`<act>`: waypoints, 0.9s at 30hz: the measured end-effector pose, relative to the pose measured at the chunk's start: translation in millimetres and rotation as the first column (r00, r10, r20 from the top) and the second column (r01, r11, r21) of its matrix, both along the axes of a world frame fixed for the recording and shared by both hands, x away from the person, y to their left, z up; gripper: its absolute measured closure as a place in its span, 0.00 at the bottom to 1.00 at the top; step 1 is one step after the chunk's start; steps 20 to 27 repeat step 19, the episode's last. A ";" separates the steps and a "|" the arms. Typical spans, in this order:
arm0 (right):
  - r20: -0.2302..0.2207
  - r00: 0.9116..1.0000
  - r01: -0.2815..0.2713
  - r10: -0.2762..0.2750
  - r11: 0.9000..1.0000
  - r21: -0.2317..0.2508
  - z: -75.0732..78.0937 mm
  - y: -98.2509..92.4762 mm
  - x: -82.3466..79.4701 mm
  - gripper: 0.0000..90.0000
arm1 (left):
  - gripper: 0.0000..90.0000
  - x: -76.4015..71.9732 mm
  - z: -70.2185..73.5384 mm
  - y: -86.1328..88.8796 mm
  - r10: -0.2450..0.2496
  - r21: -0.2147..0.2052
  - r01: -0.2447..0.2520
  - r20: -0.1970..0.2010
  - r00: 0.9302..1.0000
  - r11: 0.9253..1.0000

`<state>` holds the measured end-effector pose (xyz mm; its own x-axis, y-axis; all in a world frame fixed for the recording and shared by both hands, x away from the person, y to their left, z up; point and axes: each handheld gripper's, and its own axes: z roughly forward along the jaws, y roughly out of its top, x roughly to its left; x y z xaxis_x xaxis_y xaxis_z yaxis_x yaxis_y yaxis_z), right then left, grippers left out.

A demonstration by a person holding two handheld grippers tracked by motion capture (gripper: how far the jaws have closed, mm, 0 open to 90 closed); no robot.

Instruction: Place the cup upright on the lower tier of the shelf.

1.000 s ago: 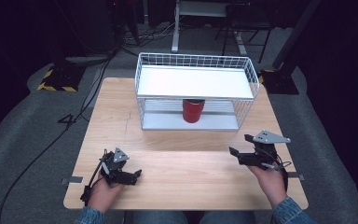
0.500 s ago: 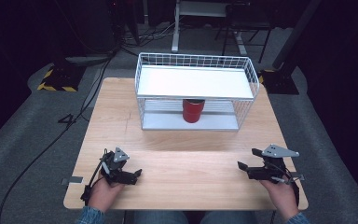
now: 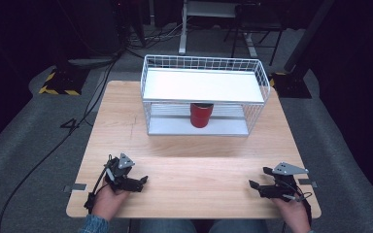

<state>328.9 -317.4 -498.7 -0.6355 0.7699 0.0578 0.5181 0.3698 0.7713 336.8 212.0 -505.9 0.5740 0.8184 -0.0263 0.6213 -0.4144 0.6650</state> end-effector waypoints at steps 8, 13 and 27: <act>0.001 1.000 -0.013 0.013 0.997 -0.080 -5.8 3.2 -1.7 0.17 | 0.00 0.0 0.2 0.0 0.000 0.002 0.000 -0.001 1.000 1.000; -0.009 1.000 -0.020 0.019 0.996 -0.085 -6.1 4.0 -1.4 0.15 | 0.00 -0.1 0.1 0.0 0.000 0.002 0.000 -0.001 1.000 1.000; -0.007 1.000 -0.020 0.019 0.996 -0.089 -6.1 4.2 -1.6 0.15 | 0.00 -0.1 0.1 0.0 0.000 0.001 0.000 -0.001 1.000 1.000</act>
